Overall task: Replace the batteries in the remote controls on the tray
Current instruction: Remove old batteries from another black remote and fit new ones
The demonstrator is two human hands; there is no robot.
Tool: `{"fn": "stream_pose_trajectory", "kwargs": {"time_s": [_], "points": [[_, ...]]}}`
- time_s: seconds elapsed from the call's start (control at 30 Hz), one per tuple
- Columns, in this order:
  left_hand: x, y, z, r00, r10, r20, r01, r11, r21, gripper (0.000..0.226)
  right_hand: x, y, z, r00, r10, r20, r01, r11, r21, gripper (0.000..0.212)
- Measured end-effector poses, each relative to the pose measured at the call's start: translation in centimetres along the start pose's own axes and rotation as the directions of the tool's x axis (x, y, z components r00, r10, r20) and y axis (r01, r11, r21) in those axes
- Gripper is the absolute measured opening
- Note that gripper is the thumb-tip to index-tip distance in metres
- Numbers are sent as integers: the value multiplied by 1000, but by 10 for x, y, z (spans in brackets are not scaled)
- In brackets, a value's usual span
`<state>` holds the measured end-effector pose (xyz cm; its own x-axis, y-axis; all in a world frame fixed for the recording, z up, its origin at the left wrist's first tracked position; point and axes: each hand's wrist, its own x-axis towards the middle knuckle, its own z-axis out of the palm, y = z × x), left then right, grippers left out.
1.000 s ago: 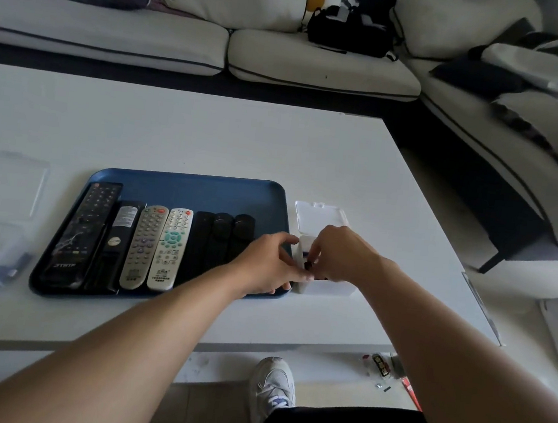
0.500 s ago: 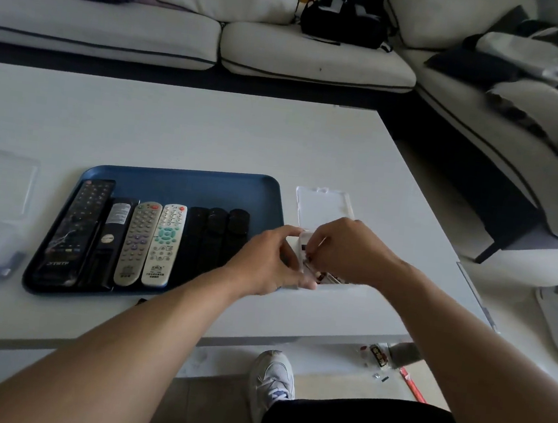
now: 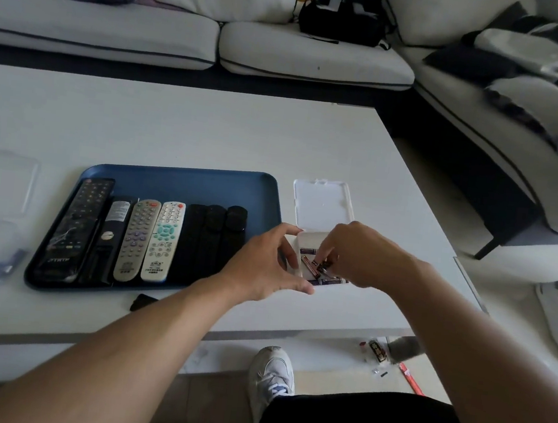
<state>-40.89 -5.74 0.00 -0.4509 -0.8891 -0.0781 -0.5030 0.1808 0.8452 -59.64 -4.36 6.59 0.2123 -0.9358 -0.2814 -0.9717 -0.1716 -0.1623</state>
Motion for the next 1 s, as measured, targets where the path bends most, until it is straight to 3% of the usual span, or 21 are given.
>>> {"fn": "stream_pose_trajectory", "kwargs": {"time_s": [0.27,0.4,0.6,0.77,1.0], "points": [[2,-2,3,1000,14,1,-14,1000,-21,89,-8,27,-14,973,149,-175,-125,982,143,23],[3,-2,4,1000,-3,1,3,1000,-12,87,-4,13,-2,976,145,-161,-146,989,6,24],[6,-4,5,1000,-21,2,21,1000,-21,88,5,3,-1,948,143,-285,-196,966,-166,27],[11,-5,4,997,-70,28,71,997,-40,91,8,-9,9,975,77,-207,-157,900,-407,31],[19,-5,1,988,-143,64,146,988,-54,90,18,-6,12,989,69,-130,-124,869,-478,29]]}}
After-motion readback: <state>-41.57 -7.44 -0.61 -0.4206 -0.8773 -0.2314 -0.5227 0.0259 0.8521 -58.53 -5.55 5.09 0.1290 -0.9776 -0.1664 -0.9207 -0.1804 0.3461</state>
